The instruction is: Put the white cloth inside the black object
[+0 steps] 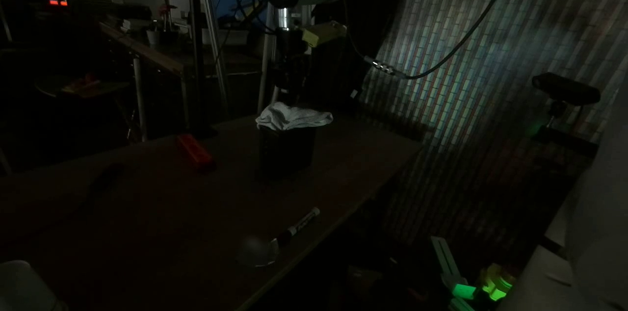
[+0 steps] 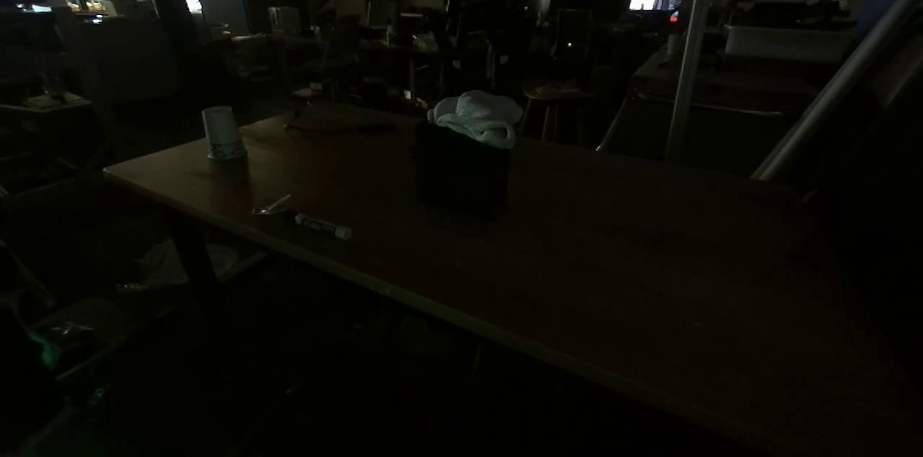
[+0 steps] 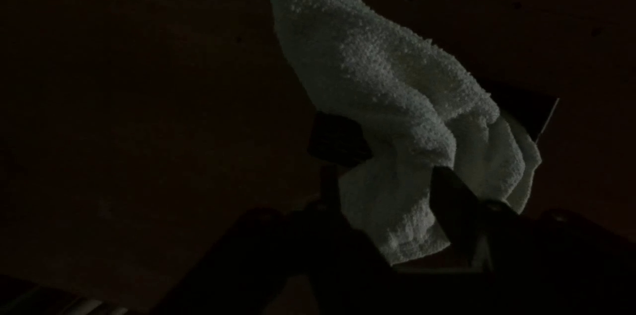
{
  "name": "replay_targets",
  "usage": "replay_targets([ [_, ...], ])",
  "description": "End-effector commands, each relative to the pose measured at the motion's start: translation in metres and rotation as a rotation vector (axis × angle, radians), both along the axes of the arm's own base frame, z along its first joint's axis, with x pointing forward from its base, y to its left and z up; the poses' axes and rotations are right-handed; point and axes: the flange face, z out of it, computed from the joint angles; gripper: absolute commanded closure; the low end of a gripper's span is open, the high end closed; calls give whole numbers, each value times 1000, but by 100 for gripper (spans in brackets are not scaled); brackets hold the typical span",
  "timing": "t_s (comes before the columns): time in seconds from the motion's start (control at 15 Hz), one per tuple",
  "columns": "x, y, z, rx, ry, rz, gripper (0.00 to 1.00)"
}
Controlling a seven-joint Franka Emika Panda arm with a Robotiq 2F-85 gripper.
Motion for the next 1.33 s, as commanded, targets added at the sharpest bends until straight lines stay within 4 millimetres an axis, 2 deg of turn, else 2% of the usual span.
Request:
replay_targets([
  [0.0,-4,10,6,-12,-21,1,79],
  [0.2,-3,13,0,-4,-9,2,99],
  [0.6,-1,4,-26,52,33,-40,100],
  [1.27,4,-6,-93,190,117,-130,100],
])
